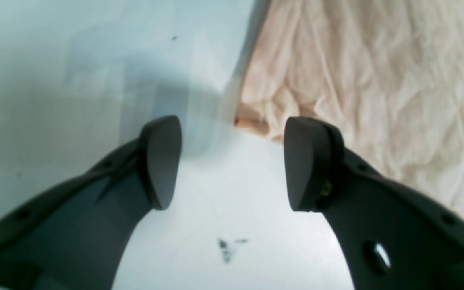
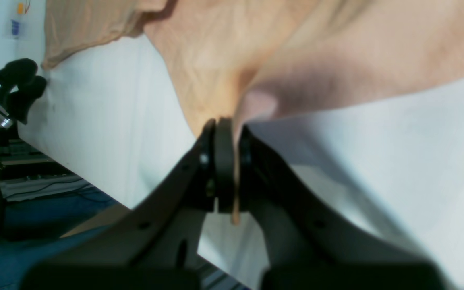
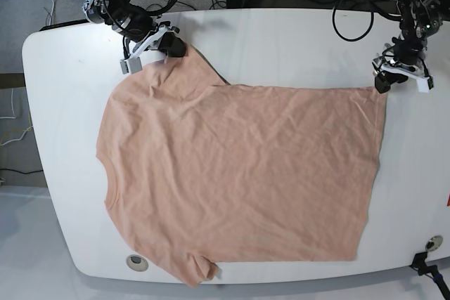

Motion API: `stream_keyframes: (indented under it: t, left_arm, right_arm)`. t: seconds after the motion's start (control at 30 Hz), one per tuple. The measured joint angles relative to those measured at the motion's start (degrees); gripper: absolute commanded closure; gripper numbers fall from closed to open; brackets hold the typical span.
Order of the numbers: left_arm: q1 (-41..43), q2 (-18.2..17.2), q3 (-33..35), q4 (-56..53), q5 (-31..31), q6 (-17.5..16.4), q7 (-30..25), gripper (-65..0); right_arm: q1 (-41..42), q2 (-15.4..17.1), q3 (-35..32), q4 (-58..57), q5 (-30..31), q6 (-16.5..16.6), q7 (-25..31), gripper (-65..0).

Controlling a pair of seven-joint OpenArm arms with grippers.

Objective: Fold the T-shirt properly
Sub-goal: 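Lower the left gripper and pinch the hem corner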

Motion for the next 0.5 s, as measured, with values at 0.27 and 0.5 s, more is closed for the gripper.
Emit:
stream_keyframes:
  t: [0.27, 0.5]
  left_arm:
    - [-1.4, -0.1, 2.9, -0.3, -0.2, -0.1, -0.1, -37.9]
    - [-5.2, 0.0, 4.2, -3.2, -0.6, -0.3, -0.6, -37.8]
  right_arm:
    - [0.0, 0.0, 0.0, 0.0, 0.0, 0.0, 0.0, 0.0]
    - [0.0, 0.0, 0.0, 0.0, 0.0, 0.0, 0.0, 0.0]
